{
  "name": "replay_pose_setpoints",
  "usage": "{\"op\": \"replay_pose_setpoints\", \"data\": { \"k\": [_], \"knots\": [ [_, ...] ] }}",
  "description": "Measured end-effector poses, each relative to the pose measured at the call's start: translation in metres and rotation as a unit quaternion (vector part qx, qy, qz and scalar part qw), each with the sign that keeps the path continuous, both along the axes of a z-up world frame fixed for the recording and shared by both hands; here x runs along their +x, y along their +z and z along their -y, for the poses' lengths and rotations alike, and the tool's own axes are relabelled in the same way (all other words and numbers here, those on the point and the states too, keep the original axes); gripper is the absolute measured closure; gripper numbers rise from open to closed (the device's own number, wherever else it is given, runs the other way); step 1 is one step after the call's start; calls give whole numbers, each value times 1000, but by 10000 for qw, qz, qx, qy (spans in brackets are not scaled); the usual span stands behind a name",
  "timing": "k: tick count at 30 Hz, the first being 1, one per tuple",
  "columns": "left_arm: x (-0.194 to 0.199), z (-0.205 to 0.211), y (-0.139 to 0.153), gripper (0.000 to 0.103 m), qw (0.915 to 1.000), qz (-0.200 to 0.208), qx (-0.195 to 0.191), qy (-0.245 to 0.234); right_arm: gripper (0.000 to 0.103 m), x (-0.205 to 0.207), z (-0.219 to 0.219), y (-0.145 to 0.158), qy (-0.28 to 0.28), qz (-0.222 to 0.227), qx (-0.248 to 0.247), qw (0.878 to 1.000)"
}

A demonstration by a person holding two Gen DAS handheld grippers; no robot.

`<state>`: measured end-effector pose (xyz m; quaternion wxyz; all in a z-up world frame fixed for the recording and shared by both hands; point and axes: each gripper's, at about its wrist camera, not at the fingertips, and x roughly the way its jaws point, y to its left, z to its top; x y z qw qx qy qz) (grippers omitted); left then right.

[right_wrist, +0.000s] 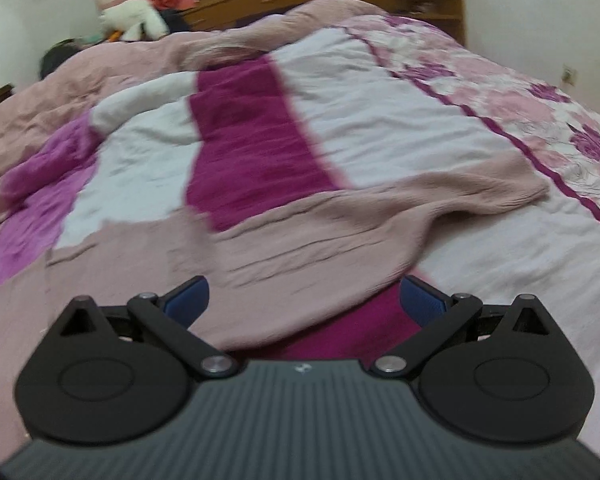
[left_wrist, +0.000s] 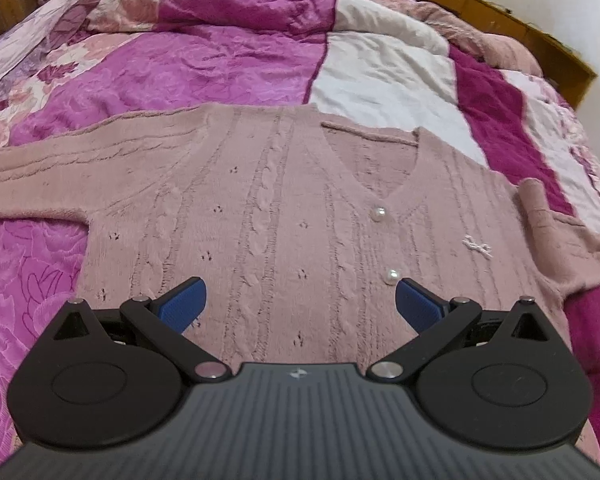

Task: Fold small clothes
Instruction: 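Reach the right gripper to a sleeve cuff and close on it, then carry the held sleeve across the cardigan body and open the right gripper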

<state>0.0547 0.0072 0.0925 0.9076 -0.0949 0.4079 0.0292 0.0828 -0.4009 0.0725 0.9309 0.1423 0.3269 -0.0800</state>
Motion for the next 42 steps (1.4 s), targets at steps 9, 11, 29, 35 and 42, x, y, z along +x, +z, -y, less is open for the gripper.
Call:
{"op": "replay_pose_setpoints", "data": {
  "k": [9,11,29,35,42],
  "knots": [
    [21,3,-19,0,9990,-361,-4,278,0,33,57,-31,-550,-102,98,9984],
    [23,5,-23,0,9987,-412,41,299,0,39,64,-36,-608,-110,166,9980],
    [41,20,-46,0,9959,-704,371,434,17,63,93,-61,-761,636,560,9935],
    [39,17,-44,0,9957,-718,440,378,74,66,107,-62,-869,730,818,9902],
    [30,12,-32,0,9958,-633,598,266,92,49,110,-35,-804,1033,868,9876]
  ]
}}
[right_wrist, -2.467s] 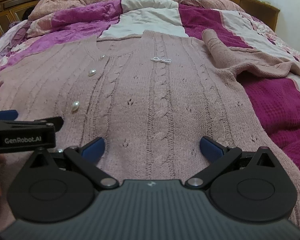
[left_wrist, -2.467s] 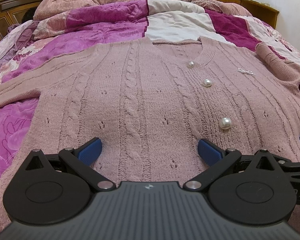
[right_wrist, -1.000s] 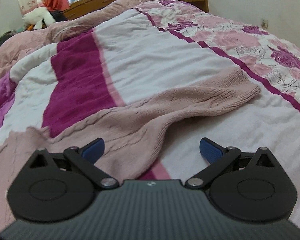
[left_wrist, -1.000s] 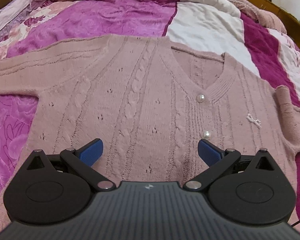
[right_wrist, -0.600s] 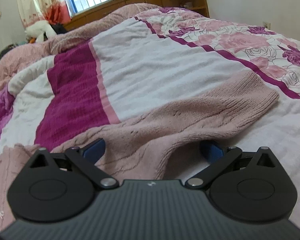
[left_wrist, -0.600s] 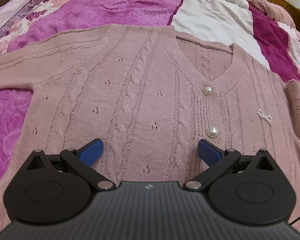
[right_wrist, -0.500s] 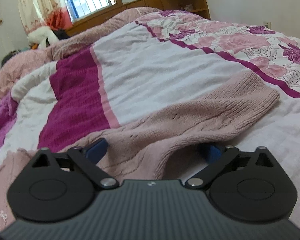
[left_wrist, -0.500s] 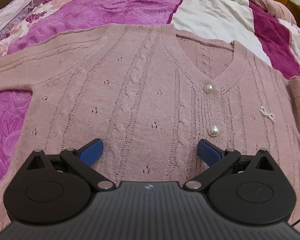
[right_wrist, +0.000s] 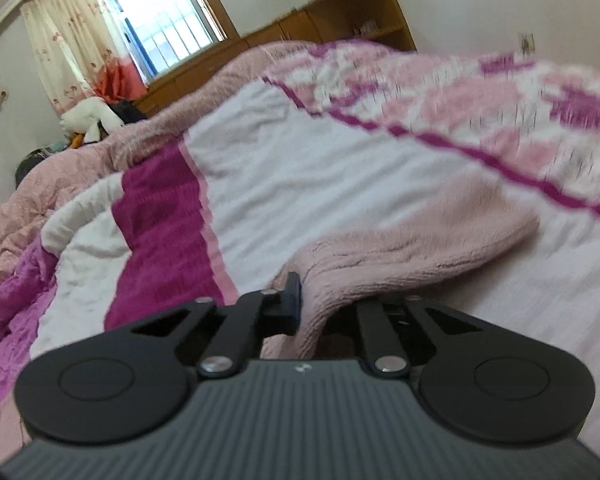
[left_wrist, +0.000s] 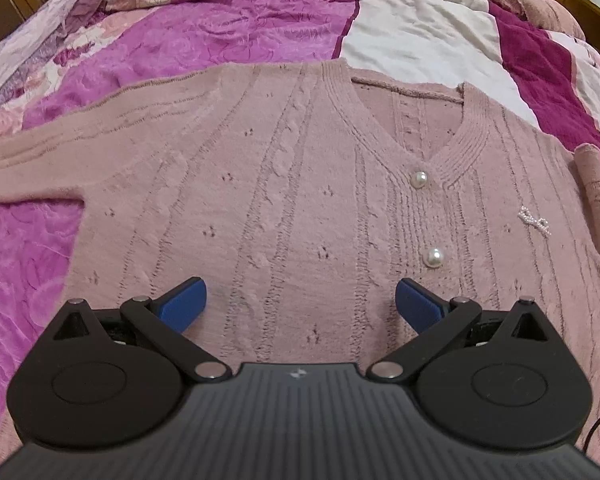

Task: Fold small clothes
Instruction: 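Carry the held sleeve across the cardigan body and open the right gripper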

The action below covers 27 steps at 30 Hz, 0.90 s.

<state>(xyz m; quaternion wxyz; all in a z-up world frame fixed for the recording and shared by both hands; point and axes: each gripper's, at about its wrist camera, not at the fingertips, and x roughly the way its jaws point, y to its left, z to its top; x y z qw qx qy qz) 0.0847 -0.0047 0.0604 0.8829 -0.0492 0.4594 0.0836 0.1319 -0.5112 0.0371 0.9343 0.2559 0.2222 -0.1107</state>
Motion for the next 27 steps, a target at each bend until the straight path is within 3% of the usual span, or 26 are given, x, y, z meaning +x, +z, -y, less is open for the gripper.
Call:
{"op": "replay_pose_setpoints", "data": {
  "k": [10,14,27],
  "knots": [
    [-10,-8,12,0,9996,-100,228,-149,93,-30,-4,76,-318,496,-219,9980],
    [-15,-13,14,0,9997,-139,132,-169,93,-40,-15,102,-157,652,-190,9976],
    [-34,-44,26,0,9995,-101,234,-190,93,-38,-113,136,568,941,-78,9939]
  ]
}}
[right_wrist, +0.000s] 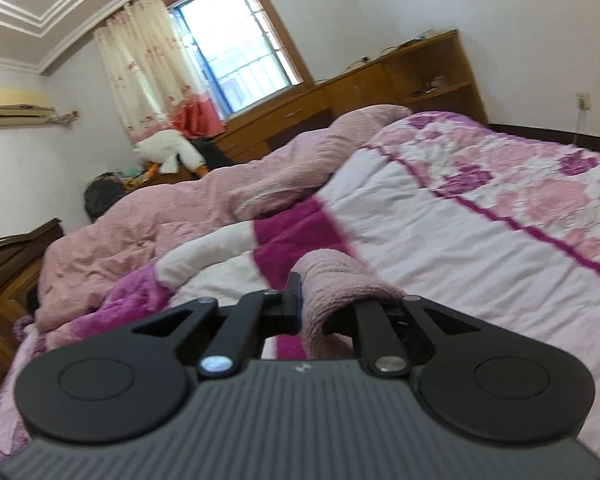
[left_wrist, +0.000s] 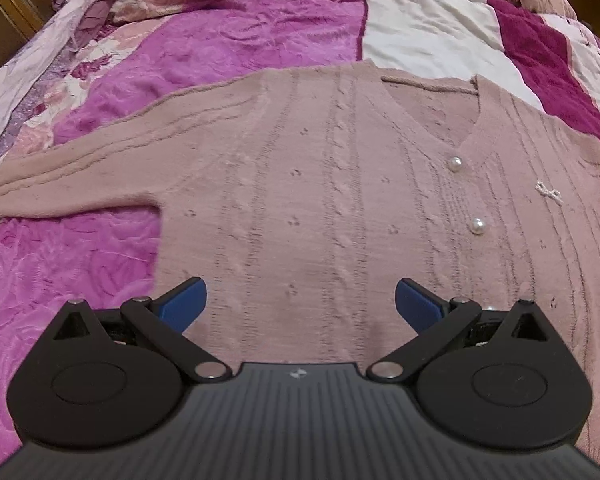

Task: Fold small clothes
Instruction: 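Carry the held sleeve across the cardigan body and open the right gripper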

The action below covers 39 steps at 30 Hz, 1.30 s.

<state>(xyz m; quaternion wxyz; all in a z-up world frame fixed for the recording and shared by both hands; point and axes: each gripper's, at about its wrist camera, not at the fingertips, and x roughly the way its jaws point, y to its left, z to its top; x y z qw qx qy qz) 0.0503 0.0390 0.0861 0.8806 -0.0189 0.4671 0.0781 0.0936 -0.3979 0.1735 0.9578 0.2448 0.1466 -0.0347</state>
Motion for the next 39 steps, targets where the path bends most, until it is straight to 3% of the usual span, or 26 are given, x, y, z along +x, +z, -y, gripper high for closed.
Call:
{"op": "replay_pose_setpoints", "data": {
  "k": [5,15,21,29,39],
  "knots": [
    [-5,-18,6,0,9998,59,-149,128,93,8,-44,8,298,74,-114,9995],
    [-7,-46,17,0,9998,134,-8,162,93,25,-131,7,763,14,-139,9970],
    [-8,-66,17,0,9994,161,-68,287,93,34,-187,0,1053,121,98,9943],
    [-15,-96,12,0,9984,173,-164,508,93,53,-264,-44,1579,-261,48,9871],
    [-17,-118,4,0,9969,182,-316,701,93,58,-325,-110,2242,-885,-325,9700]
  ]
}}
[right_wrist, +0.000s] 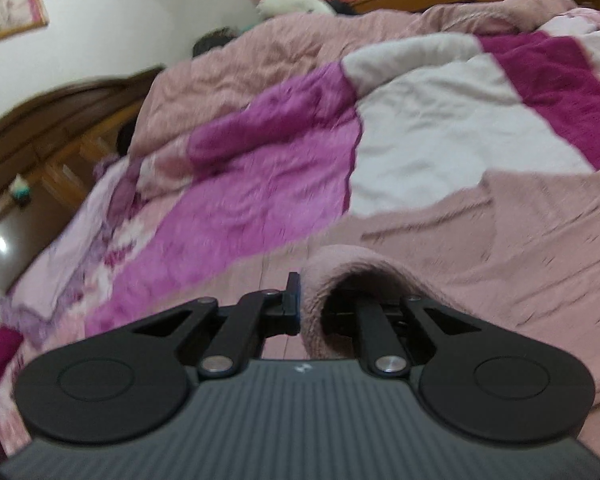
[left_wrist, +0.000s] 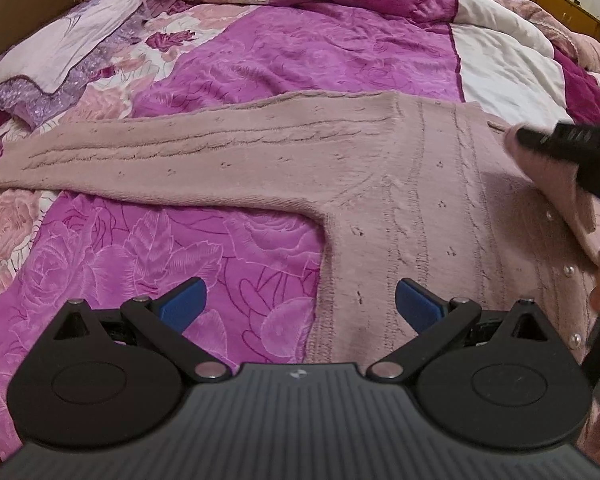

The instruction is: Fold small clothes

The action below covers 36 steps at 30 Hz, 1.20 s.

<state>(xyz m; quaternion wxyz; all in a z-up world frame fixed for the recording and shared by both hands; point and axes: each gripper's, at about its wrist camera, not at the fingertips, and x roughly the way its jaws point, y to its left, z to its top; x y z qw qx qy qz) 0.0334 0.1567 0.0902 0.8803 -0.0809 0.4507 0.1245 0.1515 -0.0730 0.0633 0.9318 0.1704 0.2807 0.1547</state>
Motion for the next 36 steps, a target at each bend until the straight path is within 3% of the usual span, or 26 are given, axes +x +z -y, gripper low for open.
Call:
{"op": "replay_pose_setpoints", "data": {
  "k": [6,8,10,12,13,24,36],
  "knots": [
    [4,-2,-6,0,10000,-52,-74,-35,90,2,-12,-30,241,-456,-165,9985],
    [4,-1,-5,0,10000,-38,-60,-30,85,1,-14,-32,261,-614,-185,9976],
    [4,0,-2,0,10000,4,-53,-31,59,-2,-16,-30,378,-654,-200,9969],
    [4,1,2,0,10000,59,-53,-48,39,-8,-15,-25,495,-651,-89,9966],
    [4,3,4,0,9999,76,-40,-64,37,-12,-14,-21,543,-614,-42,9966],
    [19,30,22,0,9984,241,186,-474,37,-48,32,9,409,-484,-120,9979],
    [68,114,30,0,9882,353,324,-1452,38,-59,121,17,-635,-635,-698,9935]
  ]
}}
